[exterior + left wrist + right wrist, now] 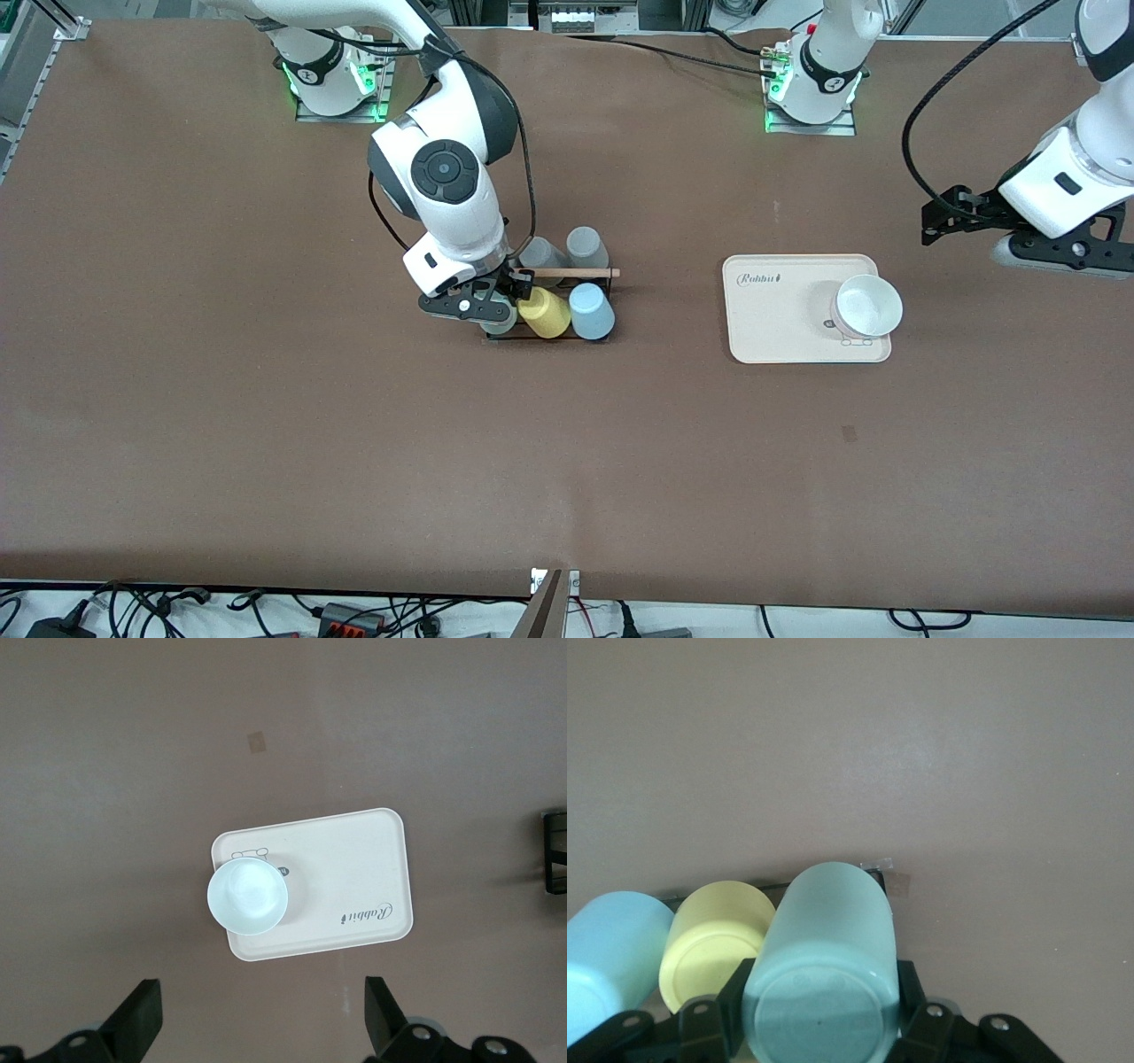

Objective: Hang scattered cups on rack with three cups

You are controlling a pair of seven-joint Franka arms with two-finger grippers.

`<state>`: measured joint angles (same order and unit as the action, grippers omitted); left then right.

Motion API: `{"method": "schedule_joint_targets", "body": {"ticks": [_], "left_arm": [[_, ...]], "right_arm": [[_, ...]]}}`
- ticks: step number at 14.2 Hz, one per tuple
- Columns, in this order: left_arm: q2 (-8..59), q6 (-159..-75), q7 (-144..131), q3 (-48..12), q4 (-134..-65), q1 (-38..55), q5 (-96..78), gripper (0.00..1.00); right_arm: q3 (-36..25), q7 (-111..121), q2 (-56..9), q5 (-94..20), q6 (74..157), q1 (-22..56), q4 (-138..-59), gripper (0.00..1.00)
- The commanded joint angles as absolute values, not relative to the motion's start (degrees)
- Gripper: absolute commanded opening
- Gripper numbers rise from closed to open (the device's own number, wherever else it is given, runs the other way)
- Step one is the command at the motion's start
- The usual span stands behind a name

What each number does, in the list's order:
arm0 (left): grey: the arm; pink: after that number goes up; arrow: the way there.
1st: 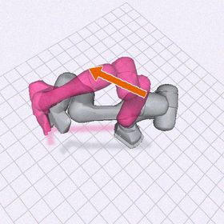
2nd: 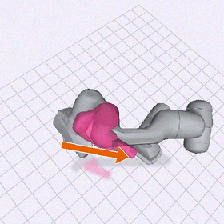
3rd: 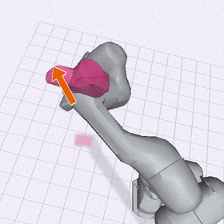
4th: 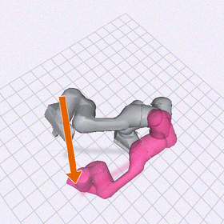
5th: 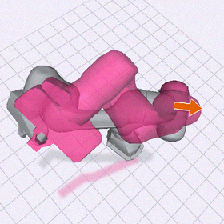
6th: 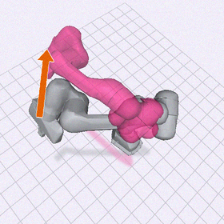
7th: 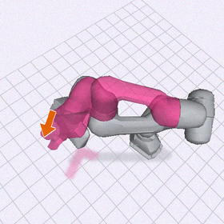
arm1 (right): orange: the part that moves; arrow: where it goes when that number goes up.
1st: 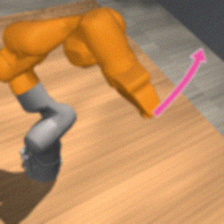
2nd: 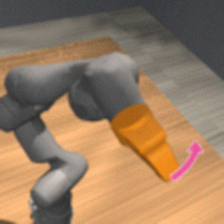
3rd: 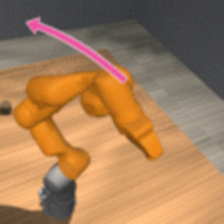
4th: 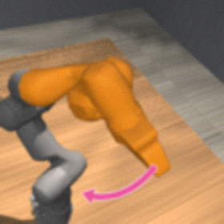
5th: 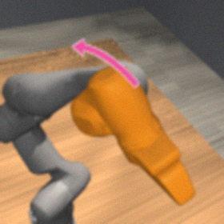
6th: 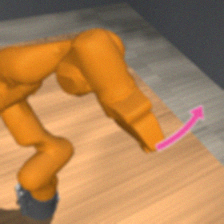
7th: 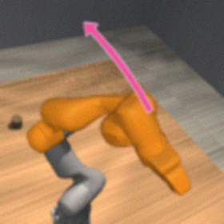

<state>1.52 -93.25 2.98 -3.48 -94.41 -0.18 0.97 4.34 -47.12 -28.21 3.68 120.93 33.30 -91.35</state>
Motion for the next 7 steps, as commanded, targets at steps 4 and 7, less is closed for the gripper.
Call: {"method": "schedule_joint_targets", "body": {"ticks": [4,7], "left_arm": [[-0.4,-93.8,1.3,-3.4,-96.2,0.5,-0.1,1.00],[-0.3,-93.7,1.4,-3.4,-96.1,0.4,-0.1,1.00]], "right_arm": [[4.4,-48.5,-30.5,5.7,121.0,33.7,-90.4,0.18],[4.4,-48.6,-31.6,6.6,123.0,33.7,-91.0,0.18]]}}
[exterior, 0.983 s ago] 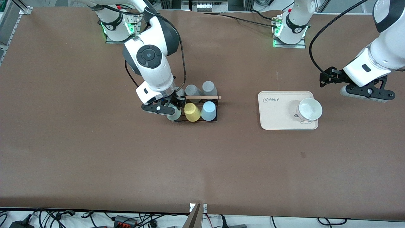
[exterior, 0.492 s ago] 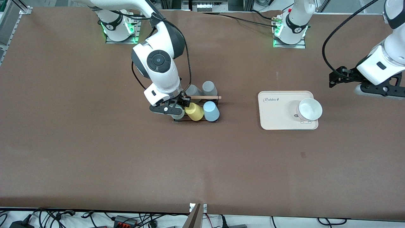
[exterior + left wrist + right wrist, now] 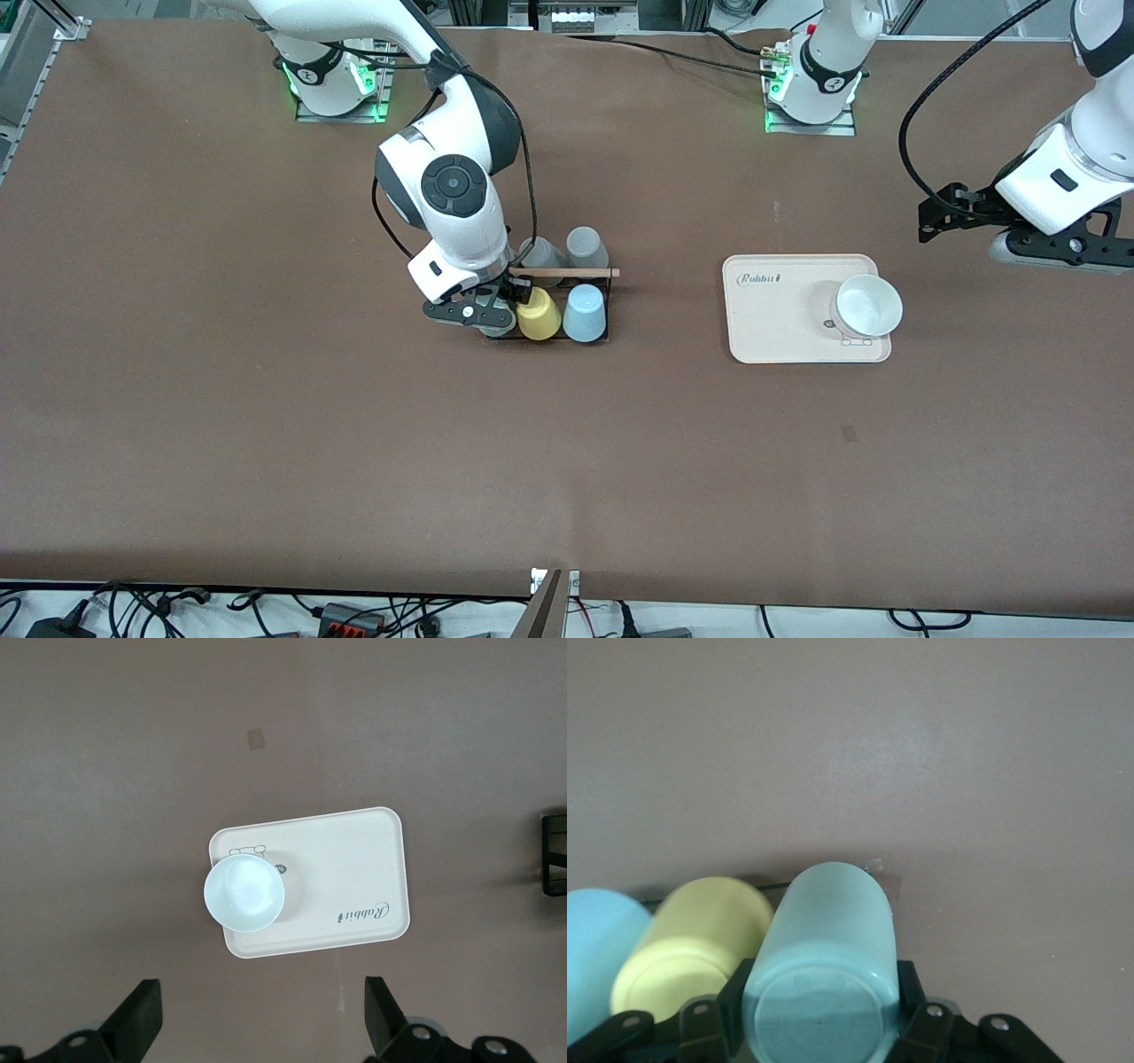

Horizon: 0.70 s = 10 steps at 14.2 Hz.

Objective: Hang scattered cups on rack with three cups

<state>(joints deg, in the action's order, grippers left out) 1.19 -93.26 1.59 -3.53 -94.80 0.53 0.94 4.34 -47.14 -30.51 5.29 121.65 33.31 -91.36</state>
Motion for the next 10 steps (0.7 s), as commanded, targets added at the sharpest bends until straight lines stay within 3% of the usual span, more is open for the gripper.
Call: {"method": "schedule_joint_targets", "body": {"ticks": [1,7,10], "left_arm": [[-0.3,-93.3,1.8,-3.3,-96.1,0.1,-0.1,1.00],[-0.2,-92.5,2.0,-3.3,-96.1,-0.1,-0.3,1.00],[-0.2,-92.5,1.9,-3.3,-96.0,-0.1,-0.4,1.00]], "right_arm": [[4.4,-48.6,-31.8,6.6,123.7,33.7,-91.1,0.18],[4.4,-49.8,-32.9,6.8,124.7,34.1,-91.1,0.18],[4.4,-49.8,-33.1,6.8,124.7,34.1,-91.1,0.29]]}}
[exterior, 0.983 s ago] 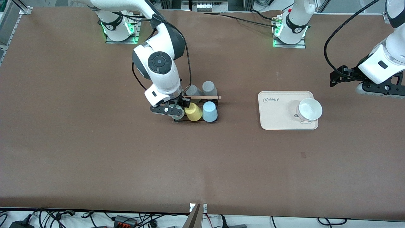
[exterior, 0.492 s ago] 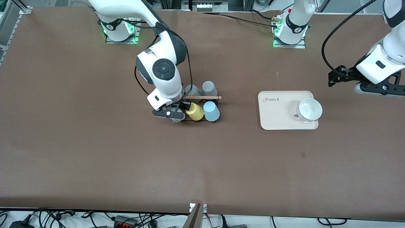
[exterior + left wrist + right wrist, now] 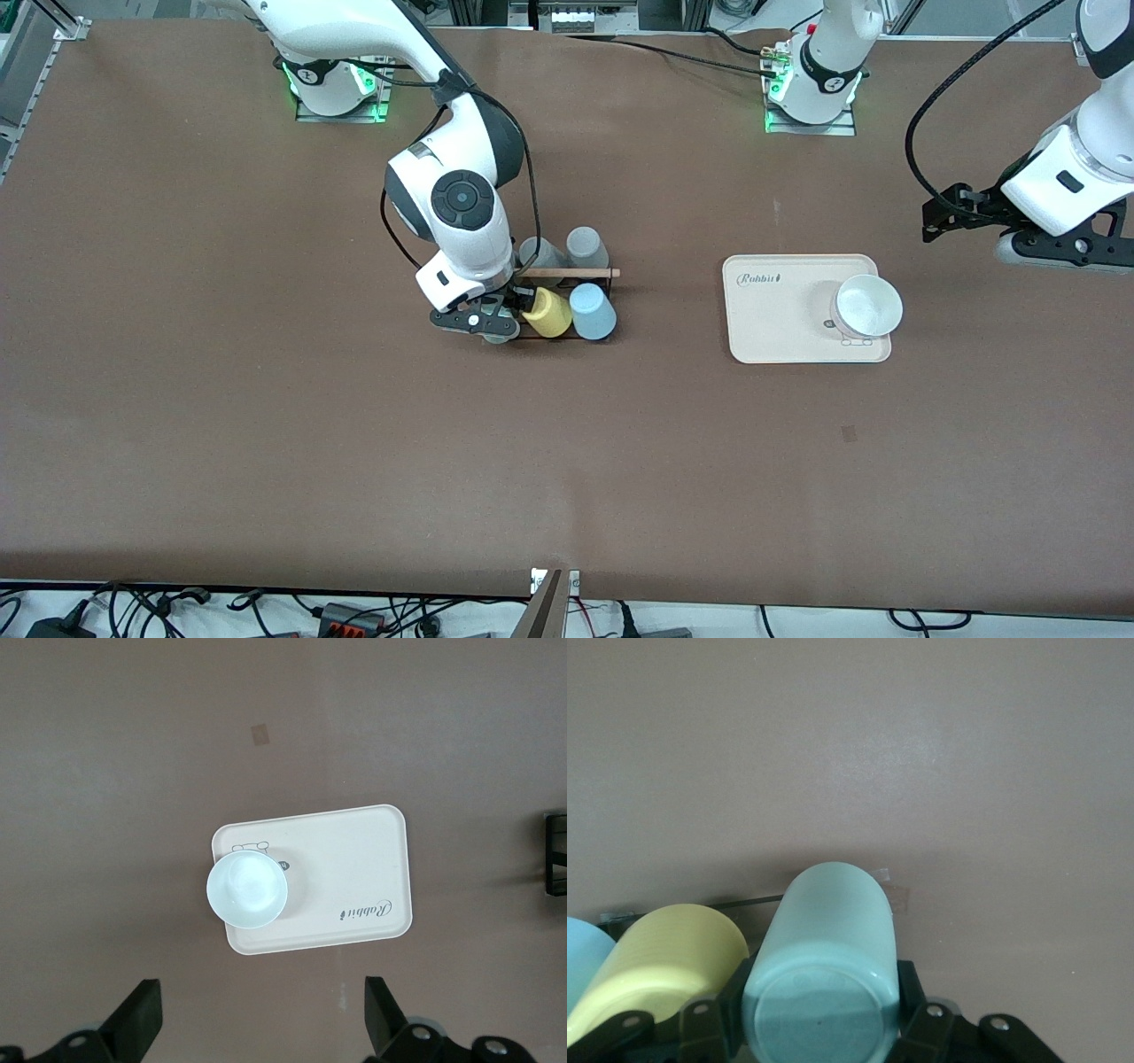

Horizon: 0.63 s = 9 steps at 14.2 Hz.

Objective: Hang scattered cups on rack with three cups

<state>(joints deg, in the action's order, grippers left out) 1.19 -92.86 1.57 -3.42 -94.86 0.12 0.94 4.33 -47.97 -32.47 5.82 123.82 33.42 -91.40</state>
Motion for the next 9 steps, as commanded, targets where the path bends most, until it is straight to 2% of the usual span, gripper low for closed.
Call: {"method": "schedule_joint_targets", "body": {"ticks": [1,2,3,4,5,9], "left_arm": [[-0.2,-92.5,2.0,-3.2,-96.0,-0.1,-0.4,1.00],[-0.2,-92.5,2.0,-3.0,-96.0,-0.1,-0.4,1.00],[-0.1,-92.5,2.0,-3.0,-96.0,-0.1,-0.4,1.00],[-0.1,-92.5,2.0,-3.0,-96.0,-0.1,-0.4,1.00],[-0.1,-92.5,2.1,-3.0,-96.1,-0.1,-0.4,1.00],[-0.1,-91.9,2.0,-3.0,-96.0,-0.1,-0.4,1.00]], "right_arm": [[4.4,-49.9,-33.3,6.7,124.7,34.1,-91.1,0.42],[4.4,-50.5,-33.3,6.7,124.7,34.1,-91.1,0.57],[4.4,-51.4,-33.3,6.7,124.7,34.1,-91.1,0.81],[4.4,-51.7,-33.3,6.7,124.7,34.1,-91.1,0.97],[4.4,-51.7,-33.3,6.7,124.7,34.1,-91.1,1.00],[4.4,-51.6,-33.2,6.7,124.6,34.0,-91.0,1.00]]}}
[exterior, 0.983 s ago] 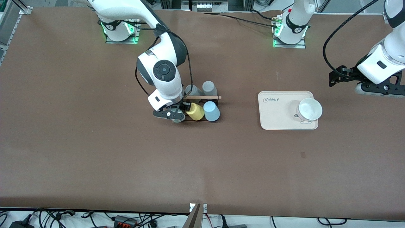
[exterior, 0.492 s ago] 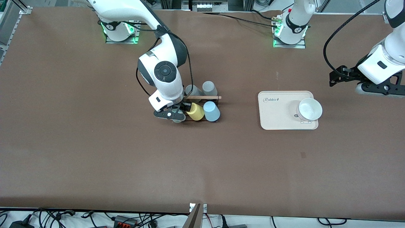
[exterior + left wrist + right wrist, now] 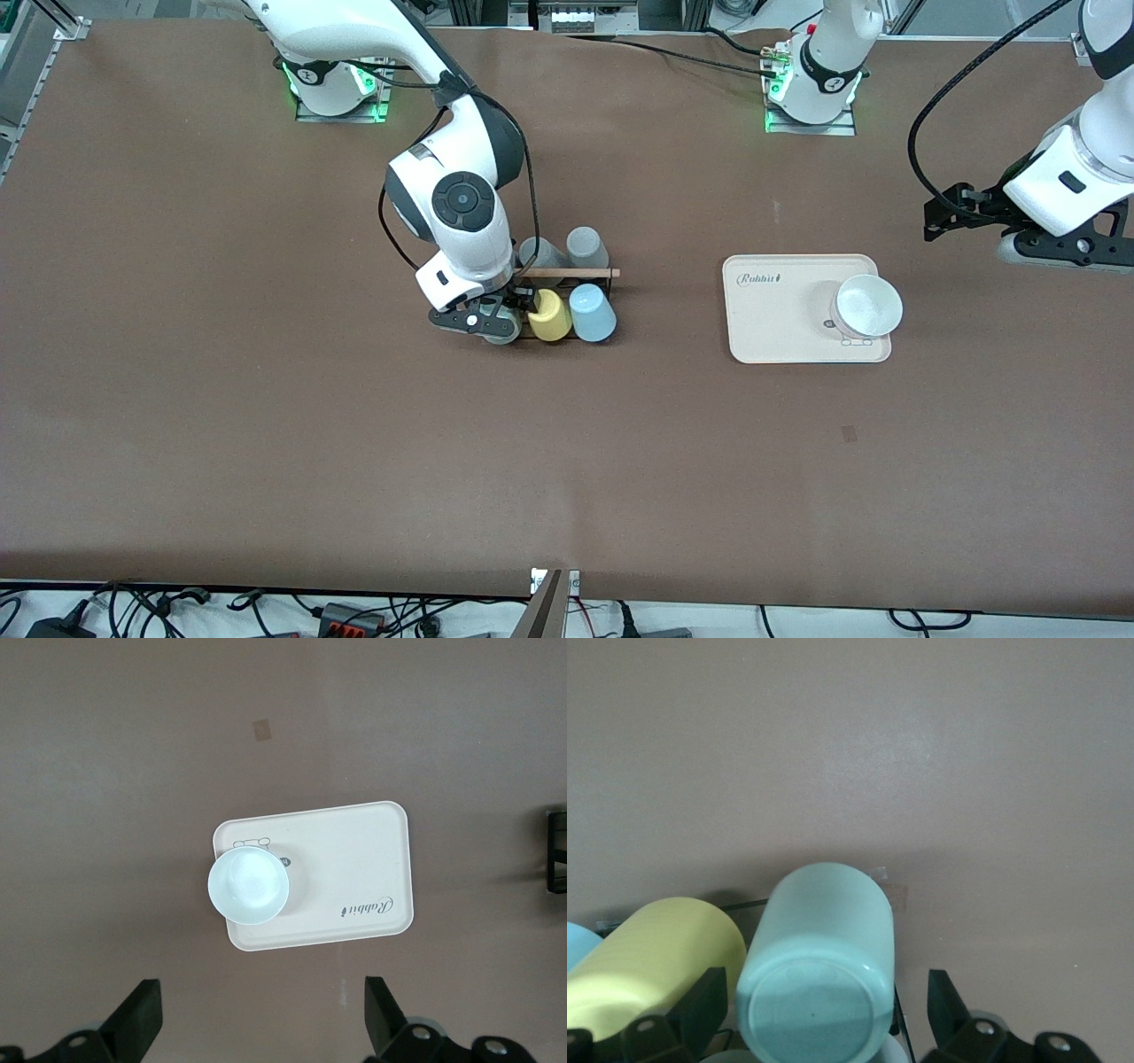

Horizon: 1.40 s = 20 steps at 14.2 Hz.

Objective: Hang scattered cups on rack with three cups
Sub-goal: 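Open the right gripper and pull it back from the teal cup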

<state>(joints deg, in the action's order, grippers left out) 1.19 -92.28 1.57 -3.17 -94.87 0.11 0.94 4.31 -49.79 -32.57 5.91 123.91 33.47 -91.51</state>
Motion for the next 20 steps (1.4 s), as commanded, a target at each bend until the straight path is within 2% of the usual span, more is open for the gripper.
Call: {"method": "schedule_joint_targets", "body": {"ticks": [1,13,17,20], "left_arm": [[-0.1,-91.9,2.0,-3.1,-96.0,-0.1,-0.4,1.00],[-0.1,-91.9,1.9,-3.3,-96.0,0.0,-0.4,1.00],[-0.1,-91.9,1.8,-3.3,-95.9,0.0,-0.4,1.00],[0.0,-91.9,1.8,-3.3,-95.9,0.0,-0.4,1.00]], "right_arm": [[4.3,-51.6,-33.1,6.7,124.5,34.0,-91.0,1.00],[4.0,-49.9,-25.2,5.9,119.5,32.3,-90.4,1.00],[3.9,-45.8,-20.2,5.7,113.6,28.3,-90.4,1.00],[4.0,-40.5,-15.4,5.1,107.6,22.3,-90.4,1.00]]}}
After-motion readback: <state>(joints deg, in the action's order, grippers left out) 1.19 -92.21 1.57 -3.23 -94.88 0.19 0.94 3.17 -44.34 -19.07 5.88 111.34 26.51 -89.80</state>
